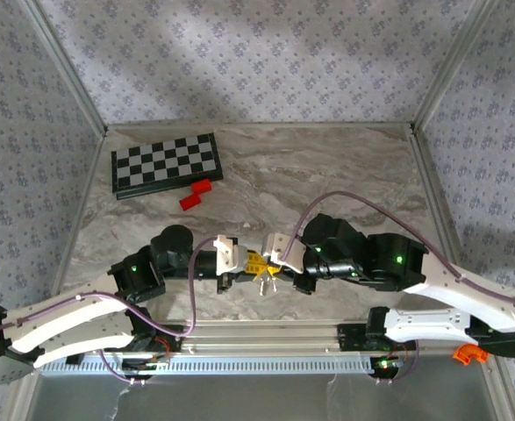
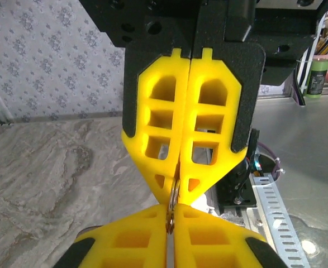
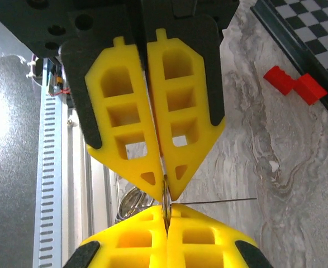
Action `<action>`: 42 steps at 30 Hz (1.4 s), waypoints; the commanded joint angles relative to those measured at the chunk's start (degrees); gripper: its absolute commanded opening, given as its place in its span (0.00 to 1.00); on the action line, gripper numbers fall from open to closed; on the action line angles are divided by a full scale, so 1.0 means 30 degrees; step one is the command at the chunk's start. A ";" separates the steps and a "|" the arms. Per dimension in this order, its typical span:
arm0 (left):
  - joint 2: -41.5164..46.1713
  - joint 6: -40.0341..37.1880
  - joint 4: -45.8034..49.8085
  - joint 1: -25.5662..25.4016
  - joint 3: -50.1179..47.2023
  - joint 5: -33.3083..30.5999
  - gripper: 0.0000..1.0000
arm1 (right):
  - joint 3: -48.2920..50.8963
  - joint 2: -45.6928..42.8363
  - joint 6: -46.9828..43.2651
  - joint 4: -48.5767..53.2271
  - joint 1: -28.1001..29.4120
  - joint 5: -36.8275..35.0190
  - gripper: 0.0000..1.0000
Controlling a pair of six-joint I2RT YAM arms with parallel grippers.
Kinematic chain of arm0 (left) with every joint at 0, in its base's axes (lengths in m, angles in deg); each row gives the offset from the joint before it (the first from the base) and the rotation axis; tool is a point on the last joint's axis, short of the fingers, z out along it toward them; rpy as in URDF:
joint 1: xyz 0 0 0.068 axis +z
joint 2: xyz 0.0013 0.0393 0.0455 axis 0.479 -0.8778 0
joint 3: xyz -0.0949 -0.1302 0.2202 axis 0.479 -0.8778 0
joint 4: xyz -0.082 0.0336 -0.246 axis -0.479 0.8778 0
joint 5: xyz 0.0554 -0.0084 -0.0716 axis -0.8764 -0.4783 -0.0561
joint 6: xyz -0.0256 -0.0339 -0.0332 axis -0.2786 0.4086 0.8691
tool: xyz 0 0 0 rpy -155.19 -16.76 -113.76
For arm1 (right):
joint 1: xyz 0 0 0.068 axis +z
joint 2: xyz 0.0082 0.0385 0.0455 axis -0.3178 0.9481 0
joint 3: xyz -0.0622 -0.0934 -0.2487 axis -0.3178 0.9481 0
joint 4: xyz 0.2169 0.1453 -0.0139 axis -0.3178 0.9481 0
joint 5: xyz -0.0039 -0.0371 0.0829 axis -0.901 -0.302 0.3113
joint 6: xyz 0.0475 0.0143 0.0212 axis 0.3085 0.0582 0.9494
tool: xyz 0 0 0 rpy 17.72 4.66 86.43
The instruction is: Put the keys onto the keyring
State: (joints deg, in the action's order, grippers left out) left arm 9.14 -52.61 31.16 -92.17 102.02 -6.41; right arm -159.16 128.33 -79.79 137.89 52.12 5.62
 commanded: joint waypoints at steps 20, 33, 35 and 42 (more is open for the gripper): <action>0.1280 0.0411 -0.2316 -0.0145 0.0051 0.1578 0.00 | 0.1019 -0.1843 0.0607 -0.3232 0.0148 -0.0081 0.27; 0.1243 0.2343 -0.5844 -0.0145 -0.1106 0.2786 0.00 | 0.2259 -0.3039 0.0649 -0.4809 0.0150 0.1226 0.21; 0.1206 0.2442 -0.5968 -0.0160 -0.1105 0.2914 0.00 | 0.2250 -0.3039 0.0648 -0.4803 0.0150 0.1276 0.18; 0.1316 0.2068 -0.4786 -0.0145 -0.0900 0.2182 0.00 | 0.2166 -0.3230 0.0509 -0.4637 0.0150 0.1029 0.00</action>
State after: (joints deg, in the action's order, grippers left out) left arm 12.50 -46.40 17.63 -92.13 98.06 -0.77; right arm -152.65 119.39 -78.37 125.13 52.51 9.86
